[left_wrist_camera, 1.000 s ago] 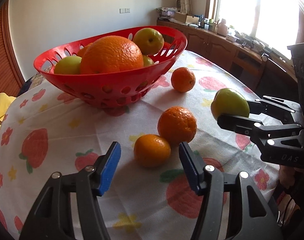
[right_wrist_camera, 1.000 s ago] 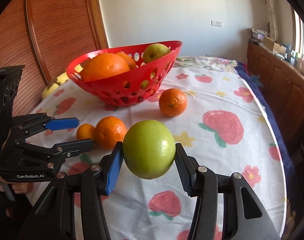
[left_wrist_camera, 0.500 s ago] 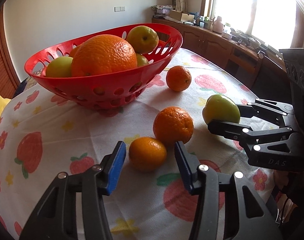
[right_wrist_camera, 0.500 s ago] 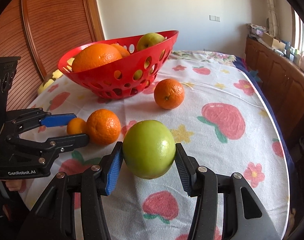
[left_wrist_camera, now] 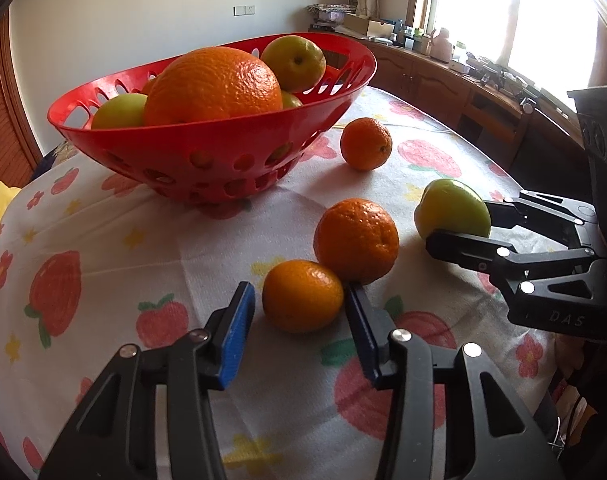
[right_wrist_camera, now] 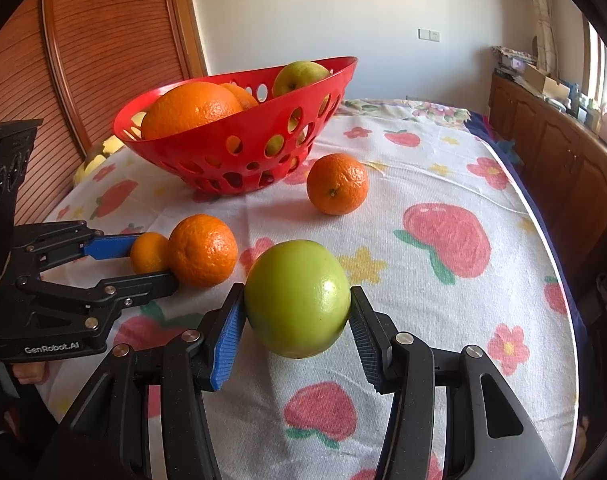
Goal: Organize fruits
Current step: 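Close the left tool on the tangerine while the right tool holds the apple up, then carry the tangerine with the left tool over the basket while the right tool carries the apple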
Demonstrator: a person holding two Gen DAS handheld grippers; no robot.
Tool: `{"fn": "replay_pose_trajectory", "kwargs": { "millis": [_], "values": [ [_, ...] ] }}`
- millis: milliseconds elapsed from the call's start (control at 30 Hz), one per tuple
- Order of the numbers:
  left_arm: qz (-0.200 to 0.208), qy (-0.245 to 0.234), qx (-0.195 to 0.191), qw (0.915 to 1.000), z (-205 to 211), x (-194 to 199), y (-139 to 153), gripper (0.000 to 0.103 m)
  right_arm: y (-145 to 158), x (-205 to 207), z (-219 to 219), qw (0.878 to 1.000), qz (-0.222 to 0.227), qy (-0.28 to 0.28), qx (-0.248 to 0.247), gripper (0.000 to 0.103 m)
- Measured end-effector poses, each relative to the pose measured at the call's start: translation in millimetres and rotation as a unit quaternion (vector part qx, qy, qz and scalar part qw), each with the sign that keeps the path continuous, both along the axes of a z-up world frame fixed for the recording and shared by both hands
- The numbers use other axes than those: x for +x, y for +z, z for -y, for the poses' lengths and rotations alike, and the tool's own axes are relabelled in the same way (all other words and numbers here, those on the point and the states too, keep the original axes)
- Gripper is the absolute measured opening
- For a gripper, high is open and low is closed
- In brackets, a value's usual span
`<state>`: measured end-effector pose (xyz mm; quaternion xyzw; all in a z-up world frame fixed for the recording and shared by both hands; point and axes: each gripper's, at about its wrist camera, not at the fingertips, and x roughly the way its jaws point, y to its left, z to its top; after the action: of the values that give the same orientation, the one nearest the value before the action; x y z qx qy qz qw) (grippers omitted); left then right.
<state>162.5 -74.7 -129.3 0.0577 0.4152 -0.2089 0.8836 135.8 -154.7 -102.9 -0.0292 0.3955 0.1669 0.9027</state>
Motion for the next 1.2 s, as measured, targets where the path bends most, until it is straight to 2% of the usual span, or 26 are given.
{"fn": "replay_pose_trajectory", "kwargs": {
  "millis": [67,267,367,600,700,800,967,1200],
  "values": [
    [0.003,-0.002,0.001,1.0,0,0,1,0.04,0,-1,1,1.0,0.0,0.0,0.0,0.052],
    [0.014,0.007,0.012,0.9998,0,-2,5,0.039,-1,0,1,1.0,-0.001,0.0,-0.001,0.052],
    [0.021,0.007,0.004,0.9997,-4,-6,11,0.039,-1,0,1,1.0,-0.002,0.002,-0.001,0.052],
    [0.056,0.011,-0.014,0.9983,-25,-14,43,0.039,0,-1,2,1.0,0.002,0.0,0.003,0.052],
    [0.077,0.006,-0.024,0.9967,-30,-15,67,0.039,6,0,3,1.0,0.01,0.001,-0.003,0.052],
    [0.096,0.005,-0.027,0.995,-34,-13,85,0.039,20,2,5,1.0,0.023,0.004,0.0,0.052],
    [0.125,0.011,-0.032,0.9917,-46,0,111,0.039,62,13,3,0.998,0.065,0.022,-0.008,0.052],
    [0.122,0.019,-0.036,0.9917,-59,39,129,0.039,99,46,-13,0.994,0.093,0.06,-0.005,0.052]
  ]
}}
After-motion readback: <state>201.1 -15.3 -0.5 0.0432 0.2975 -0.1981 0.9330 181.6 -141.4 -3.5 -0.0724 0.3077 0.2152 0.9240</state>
